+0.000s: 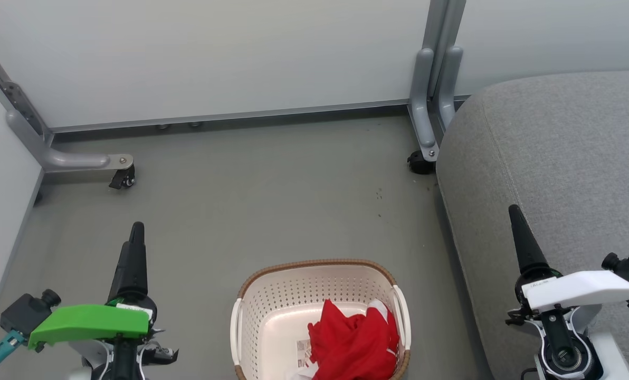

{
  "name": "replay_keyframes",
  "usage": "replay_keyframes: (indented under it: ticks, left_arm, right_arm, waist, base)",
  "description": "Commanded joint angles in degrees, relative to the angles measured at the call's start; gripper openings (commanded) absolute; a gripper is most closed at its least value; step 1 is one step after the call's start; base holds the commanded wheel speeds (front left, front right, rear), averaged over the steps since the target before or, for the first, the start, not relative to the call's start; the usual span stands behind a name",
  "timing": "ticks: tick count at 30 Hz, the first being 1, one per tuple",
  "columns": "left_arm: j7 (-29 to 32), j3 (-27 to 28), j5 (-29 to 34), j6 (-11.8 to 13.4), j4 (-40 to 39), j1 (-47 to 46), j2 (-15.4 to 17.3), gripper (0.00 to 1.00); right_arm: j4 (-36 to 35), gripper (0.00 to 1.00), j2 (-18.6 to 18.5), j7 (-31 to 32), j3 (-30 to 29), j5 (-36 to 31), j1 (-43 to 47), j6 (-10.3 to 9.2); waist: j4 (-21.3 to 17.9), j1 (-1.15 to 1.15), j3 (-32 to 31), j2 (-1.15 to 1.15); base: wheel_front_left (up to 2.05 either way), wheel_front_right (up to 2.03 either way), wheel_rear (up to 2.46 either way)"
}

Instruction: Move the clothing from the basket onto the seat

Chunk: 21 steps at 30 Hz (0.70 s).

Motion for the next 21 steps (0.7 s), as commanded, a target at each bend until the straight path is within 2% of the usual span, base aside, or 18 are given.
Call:
replay_keyframes:
  ticks: [1, 21]
  left_arm:
    - [-0.8, -0.4, 3.8, -0.1, -1.3, -1.2, 0.6, 1.00]
    - [-4.8, -2.4, 22.8, -0.2, -1.0, -0.4, 1.1, 1.00]
  right_arm:
    - [-1.8, 1.00, -0.7, -0.8, 0.8, -4.3, -0.4, 0.04]
    - [-2.3, 1.00, -0.7, -4.8, 3.7, -24.1, 0.3, 0.04]
  waist:
    - [0.0, 0.00, 0.0, 0.00]
    - [0.1, 0.00, -0.1, 0.00]
  base:
    - [0.00, 0.00, 0.00]
    - [0.00, 0.00, 0.00]
